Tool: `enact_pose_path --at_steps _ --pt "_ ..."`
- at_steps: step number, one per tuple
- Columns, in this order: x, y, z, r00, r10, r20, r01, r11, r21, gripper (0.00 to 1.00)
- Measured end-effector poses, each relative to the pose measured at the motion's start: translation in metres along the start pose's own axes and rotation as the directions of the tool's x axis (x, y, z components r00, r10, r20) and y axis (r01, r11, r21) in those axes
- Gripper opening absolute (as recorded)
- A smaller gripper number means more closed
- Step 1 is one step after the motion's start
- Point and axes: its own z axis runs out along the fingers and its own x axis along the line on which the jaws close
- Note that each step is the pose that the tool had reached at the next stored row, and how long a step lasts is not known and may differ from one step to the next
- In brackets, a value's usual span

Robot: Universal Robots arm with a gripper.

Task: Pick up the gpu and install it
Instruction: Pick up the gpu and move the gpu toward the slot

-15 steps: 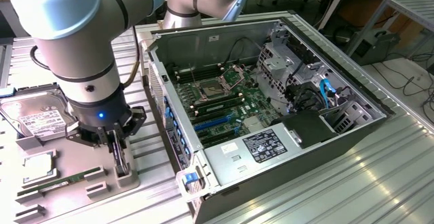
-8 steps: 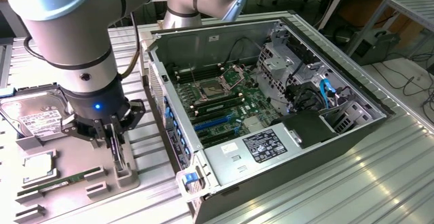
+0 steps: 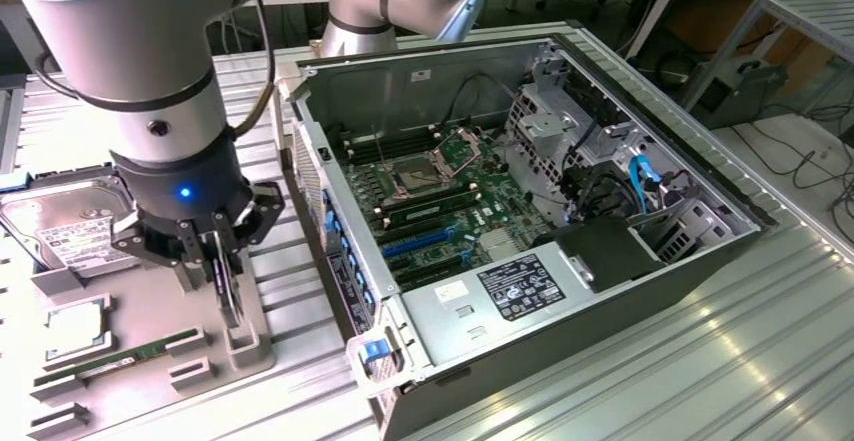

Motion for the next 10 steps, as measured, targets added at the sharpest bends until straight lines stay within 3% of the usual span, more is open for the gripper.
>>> enact_pose_path --at_steps 10 --pt "0.0 -0.0002 -0.0246 1.0 0.0 -0.0001 0.0 1.0 0.0001 0.27"
